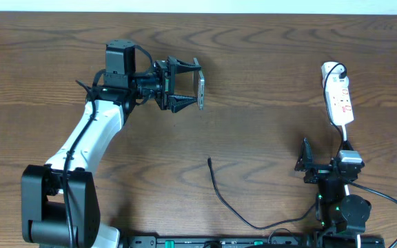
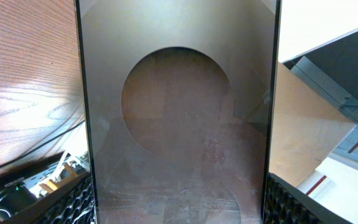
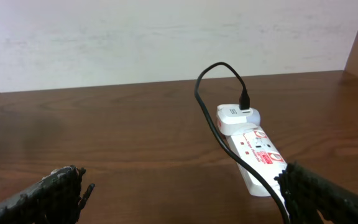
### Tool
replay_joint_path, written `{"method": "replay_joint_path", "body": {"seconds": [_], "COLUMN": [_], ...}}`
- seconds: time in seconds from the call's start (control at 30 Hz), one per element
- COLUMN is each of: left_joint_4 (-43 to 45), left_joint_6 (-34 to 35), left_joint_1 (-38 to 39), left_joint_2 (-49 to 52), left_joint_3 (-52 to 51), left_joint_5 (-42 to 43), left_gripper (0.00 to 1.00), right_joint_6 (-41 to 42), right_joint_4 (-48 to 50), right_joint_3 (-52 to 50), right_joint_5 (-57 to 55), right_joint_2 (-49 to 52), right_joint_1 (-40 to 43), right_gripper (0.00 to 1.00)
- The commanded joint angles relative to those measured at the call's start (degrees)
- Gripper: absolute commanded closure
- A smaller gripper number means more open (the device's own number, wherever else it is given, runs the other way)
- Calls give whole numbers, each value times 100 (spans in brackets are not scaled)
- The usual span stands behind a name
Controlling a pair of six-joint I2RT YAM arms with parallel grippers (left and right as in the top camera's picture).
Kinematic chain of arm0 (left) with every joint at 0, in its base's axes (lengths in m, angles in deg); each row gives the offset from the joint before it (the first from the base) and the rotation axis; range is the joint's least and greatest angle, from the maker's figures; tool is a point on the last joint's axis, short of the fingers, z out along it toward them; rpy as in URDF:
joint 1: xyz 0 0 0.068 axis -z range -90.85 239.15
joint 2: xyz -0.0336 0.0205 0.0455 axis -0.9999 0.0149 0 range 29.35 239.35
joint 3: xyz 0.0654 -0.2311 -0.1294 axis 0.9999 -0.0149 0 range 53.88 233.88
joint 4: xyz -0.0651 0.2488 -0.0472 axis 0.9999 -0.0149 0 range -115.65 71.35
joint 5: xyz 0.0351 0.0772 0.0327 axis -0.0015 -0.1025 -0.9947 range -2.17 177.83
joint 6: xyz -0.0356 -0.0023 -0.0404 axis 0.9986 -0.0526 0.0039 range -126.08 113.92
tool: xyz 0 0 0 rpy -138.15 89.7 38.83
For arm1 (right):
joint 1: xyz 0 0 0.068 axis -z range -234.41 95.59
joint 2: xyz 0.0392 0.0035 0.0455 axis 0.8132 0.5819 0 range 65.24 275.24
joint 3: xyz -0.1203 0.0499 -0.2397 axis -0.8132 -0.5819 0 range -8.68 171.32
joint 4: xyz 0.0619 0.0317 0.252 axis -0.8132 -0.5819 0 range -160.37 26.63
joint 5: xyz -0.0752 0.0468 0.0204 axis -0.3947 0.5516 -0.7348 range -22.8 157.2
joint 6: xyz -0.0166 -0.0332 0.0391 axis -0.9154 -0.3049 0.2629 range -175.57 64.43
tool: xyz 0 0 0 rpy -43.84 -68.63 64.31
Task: Plug charger to phone and switch on socket
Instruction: 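Hold the phone raised in the left gripper, turning it sideways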
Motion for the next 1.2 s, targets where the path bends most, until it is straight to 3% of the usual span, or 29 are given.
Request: {"method": "replay_joint_path", "body": {"seconds": [0.0, 0.77, 1.17], "left_joint_4": [61, 63, 63], "left_joint_6": [7, -192, 46], "left_joint_1": [-2, -2, -4], "left_joint_2": [-136, -136, -136], "left_joint_3": [184, 184, 184], "left_joint_5": [225, 129, -105], "left_gripper": [93, 93, 93], "right_joint_6": [55, 55, 55], "right_joint_4": [-24, -24, -24], "right_joint_3": [-9, -9, -9], "right_joint_5": [-46, -46, -46], "right_joint_2": [-31, -31, -31], "right_joint_1": [-48, -48, -48], "right_gripper": [1, 1, 1]}}
